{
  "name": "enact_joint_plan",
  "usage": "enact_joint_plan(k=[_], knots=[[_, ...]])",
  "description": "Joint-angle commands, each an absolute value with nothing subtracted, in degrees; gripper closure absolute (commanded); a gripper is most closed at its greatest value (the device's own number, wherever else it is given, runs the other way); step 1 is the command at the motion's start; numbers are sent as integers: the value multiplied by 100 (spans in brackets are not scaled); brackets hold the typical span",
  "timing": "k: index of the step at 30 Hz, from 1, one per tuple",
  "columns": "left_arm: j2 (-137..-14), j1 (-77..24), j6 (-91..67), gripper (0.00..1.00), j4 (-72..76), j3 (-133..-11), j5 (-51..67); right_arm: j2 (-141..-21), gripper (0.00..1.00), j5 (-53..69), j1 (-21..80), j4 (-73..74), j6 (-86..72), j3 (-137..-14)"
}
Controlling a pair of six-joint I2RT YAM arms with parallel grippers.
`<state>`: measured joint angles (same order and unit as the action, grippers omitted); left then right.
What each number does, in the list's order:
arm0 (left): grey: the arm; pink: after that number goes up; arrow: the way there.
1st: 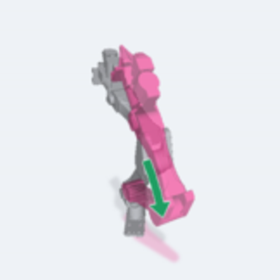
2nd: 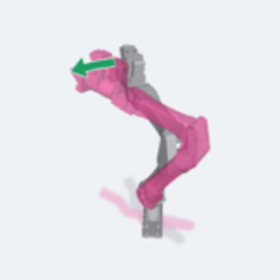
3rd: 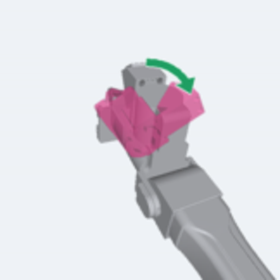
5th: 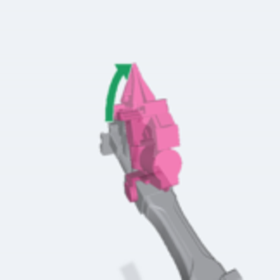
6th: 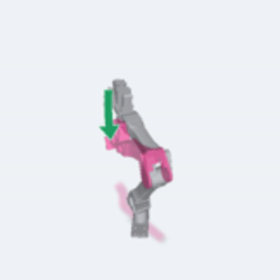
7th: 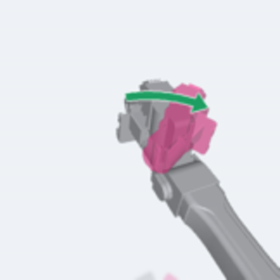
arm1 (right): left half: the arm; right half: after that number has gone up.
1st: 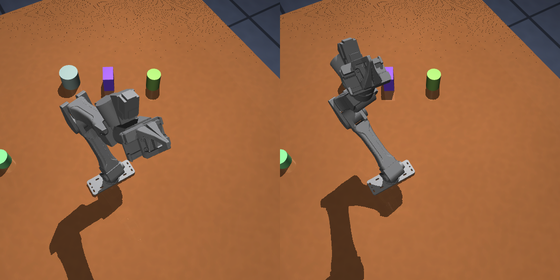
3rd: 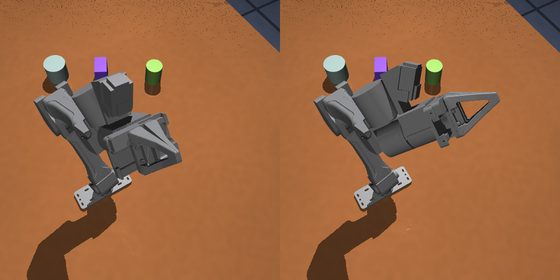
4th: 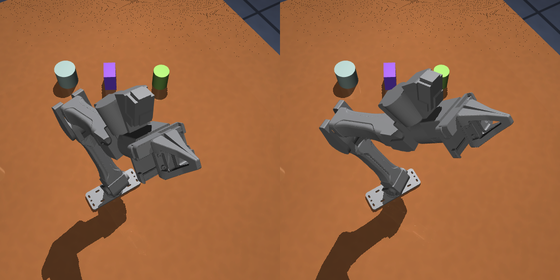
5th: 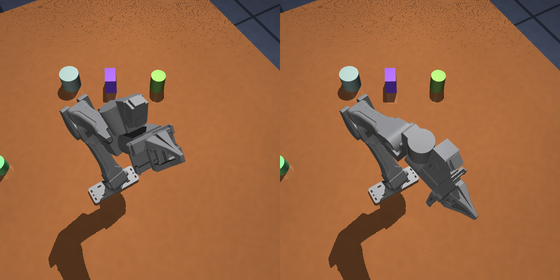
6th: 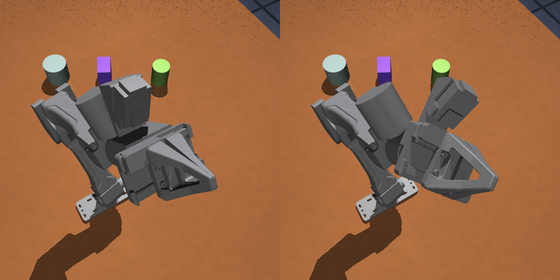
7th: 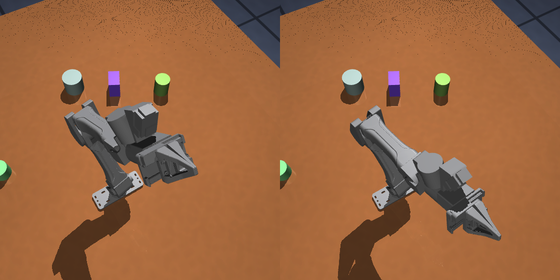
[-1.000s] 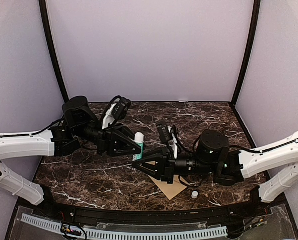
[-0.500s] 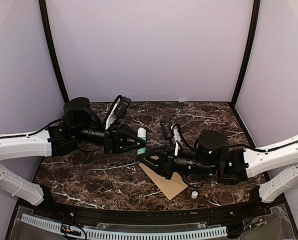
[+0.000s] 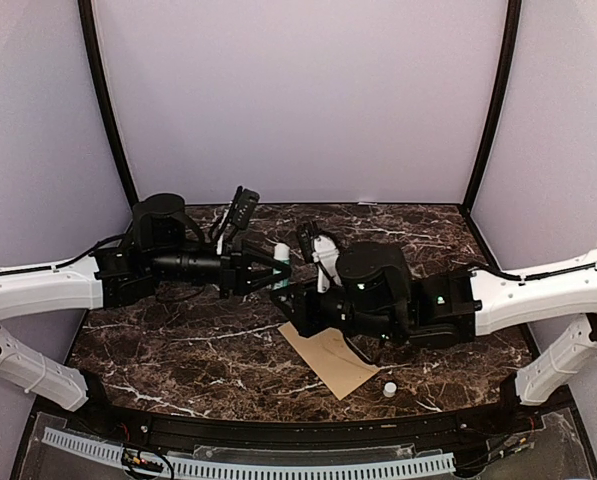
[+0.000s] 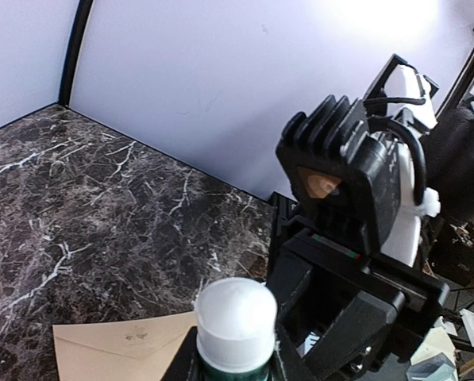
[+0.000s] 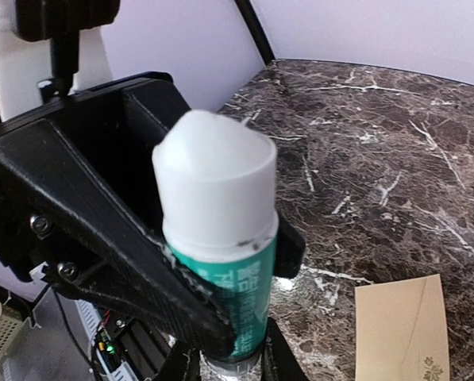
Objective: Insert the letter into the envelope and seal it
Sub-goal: Screw the solid glue.
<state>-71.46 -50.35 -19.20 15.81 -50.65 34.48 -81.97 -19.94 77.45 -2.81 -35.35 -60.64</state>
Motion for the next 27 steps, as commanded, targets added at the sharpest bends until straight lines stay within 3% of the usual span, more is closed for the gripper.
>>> enact_joint_plan(k=[1,13,20,24,27], knots=[[-7182,-5107,-1731,100,1232,-5303,3137,-8734,98,-3436,7744,977,-3924,-6959],[-7356,-5055,-1862,100,1063,-5361,2886,-10002,98,-4588,7888,2759,-4559,-8750],[-7362,-5016,-2013,100,1189,-5305,3053,-9884,93,-4544,7949,2507,-4531,-8553],[-7323,-4846,-2206,100,1411,-5229,3289,-9389,83,-4071,7981,1682,-3955,-7913],[-7286,-4766,-2351,100,1682,-5127,3574,-9051,67,-3610,8036,1238,-3564,-7500]])
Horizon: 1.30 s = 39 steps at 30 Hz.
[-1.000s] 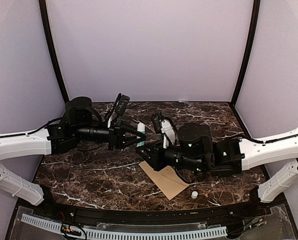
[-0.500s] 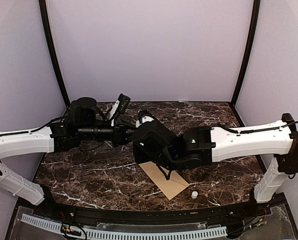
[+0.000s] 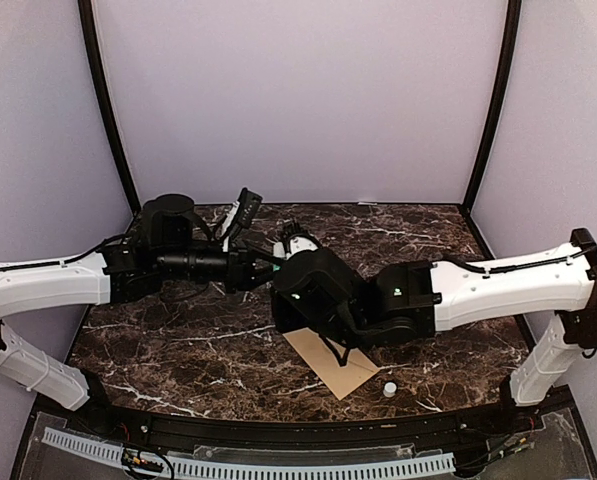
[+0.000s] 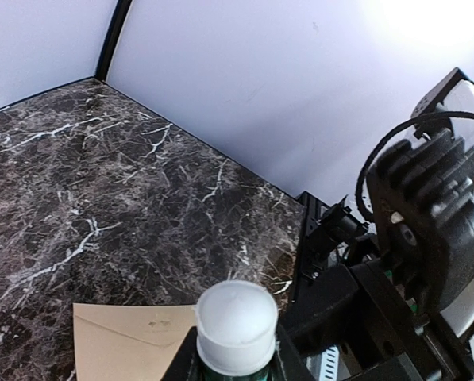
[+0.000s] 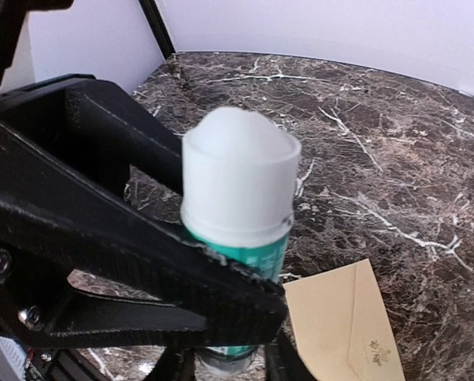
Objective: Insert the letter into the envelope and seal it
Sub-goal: Screw the solid glue.
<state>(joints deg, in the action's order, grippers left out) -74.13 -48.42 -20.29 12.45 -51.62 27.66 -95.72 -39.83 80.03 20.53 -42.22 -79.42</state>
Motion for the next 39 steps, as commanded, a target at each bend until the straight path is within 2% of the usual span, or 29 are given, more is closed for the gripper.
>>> enact_joint_plan(k=[1,5,8,12,17,21,26,36,39], knots=[[-7277,-4758,-2398,100,1783,-5108,3667,-8942,60,-3487,8061,1171,-3506,-7390],[-7233,-4728,-2376,100,1866,-5088,3785,-8402,40,-2866,8106,680,-3395,-6716],[-7172,-4701,-2314,100,1889,-5097,3870,-7900,31,-2228,8095,-48,-3355,-6018],[-7115,-4693,-2297,100,2043,-5096,4328,-7269,23,-1442,8020,-1382,-3404,-4974],[-7129,-4693,-2661,100,2999,-4886,5257,-6759,19,-924,7808,-2633,-3550,-4088],[-7207,-4699,-3060,100,3600,-4799,5736,-6690,33,-314,7601,-3567,-3513,-3701],[-7192,-4754,-3022,100,3592,-4816,5839,-7049,35,123,7567,-3774,-3354,-3956],[-7236,-4825,-2989,100,3516,-4860,5870,-7539,58,633,7570,-3964,-3120,-4411],[-7226,-4830,-2966,100,3486,-4865,5865,-7574,61,599,7574,-4016,-3155,-4397]])
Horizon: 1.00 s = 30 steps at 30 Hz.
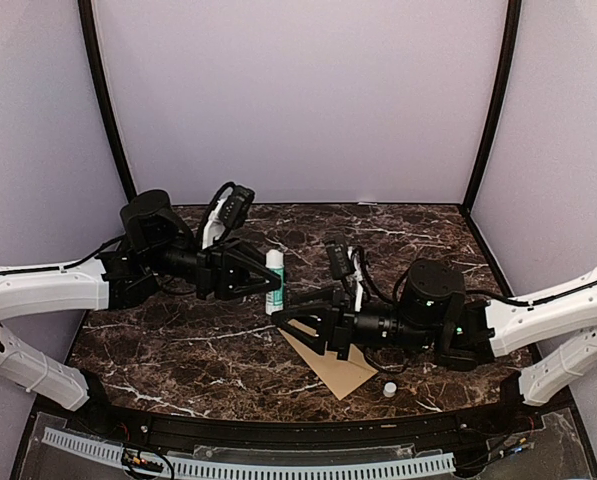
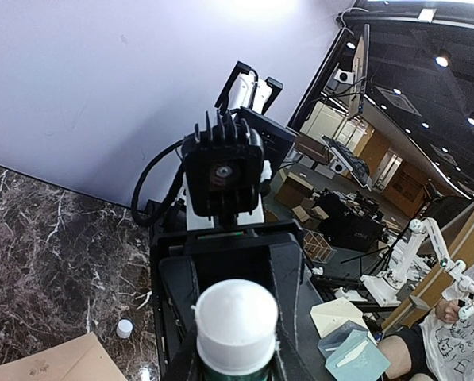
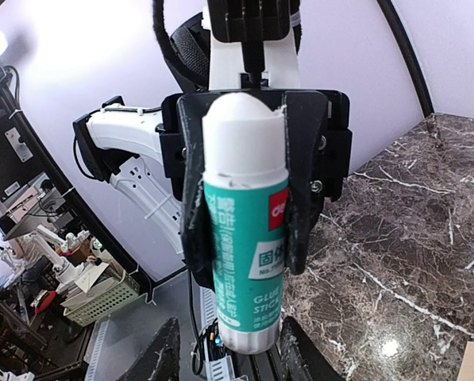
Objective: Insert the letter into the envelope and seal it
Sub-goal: Screw the solid glue.
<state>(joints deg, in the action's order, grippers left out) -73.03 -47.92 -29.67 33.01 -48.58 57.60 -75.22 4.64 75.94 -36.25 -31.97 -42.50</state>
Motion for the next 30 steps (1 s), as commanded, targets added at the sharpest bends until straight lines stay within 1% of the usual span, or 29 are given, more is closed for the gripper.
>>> enact_joint_plan(k=[1,5,11,16,19,23,27,30], knots=[[-7223,-4832,-2964,100,3488,-4868,5868,-7588,62,597,7575,-4043,-3155,-4401],[-7217,-4846,-2964,100,3491,-4869,5885,-7671,65,611,7576,-4061,-3139,-4474],[-7216,-4851,-2946,100,3460,-4877,5868,-7755,72,657,7574,-4102,-3160,-4526],[-7225,-4857,-2944,100,3449,-4878,5862,-7743,84,604,7570,-4118,-3173,-4500],[-7198,-4853,-2917,100,3408,-4876,5811,-7730,89,526,7574,-4081,-3188,-4476],[-7148,-4850,-2818,100,3264,-4886,5667,-7636,95,198,7574,-3921,-3216,-4430],[-7031,-4852,-2553,100,2870,-4927,5248,-7514,99,-420,7572,-3265,-3245,-4540],[-6999,-4847,-2327,100,2475,-4986,4817,-7459,100,-913,7574,-2686,-3260,-4707]])
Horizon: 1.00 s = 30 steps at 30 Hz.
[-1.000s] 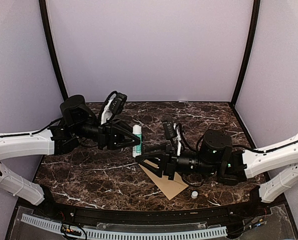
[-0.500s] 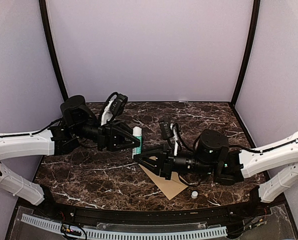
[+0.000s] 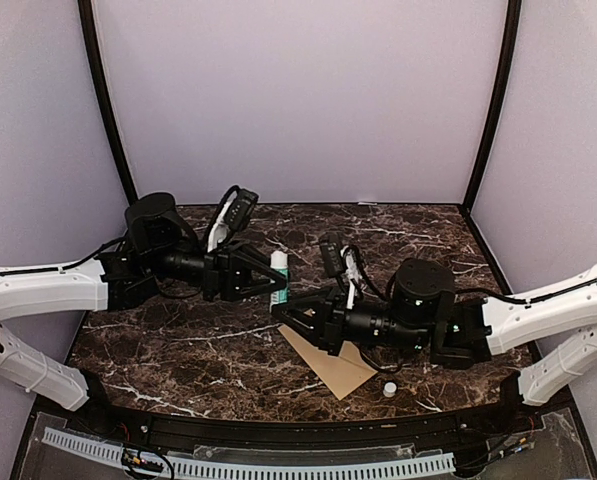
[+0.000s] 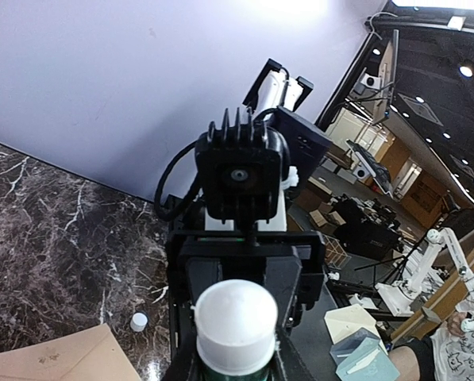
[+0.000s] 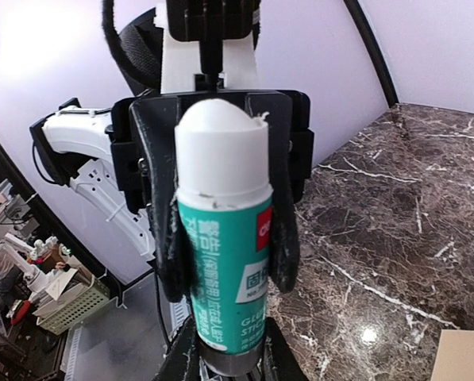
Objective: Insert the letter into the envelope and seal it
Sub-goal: Screw the solid glue.
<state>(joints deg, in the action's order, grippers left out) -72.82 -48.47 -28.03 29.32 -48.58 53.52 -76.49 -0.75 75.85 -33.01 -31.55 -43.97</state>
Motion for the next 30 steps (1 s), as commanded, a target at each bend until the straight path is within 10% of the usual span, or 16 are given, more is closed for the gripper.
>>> enact_joint_plan(k=[1,30], knots=[[-6990,-4850,-2293,100,2411,-5008,4720,-7458,100,-1069,7573,-2475,-3262,-4792],[-7197,-4706,-2134,100,1091,-5286,2759,-10391,100,-4590,7844,2842,-4320,-9122]])
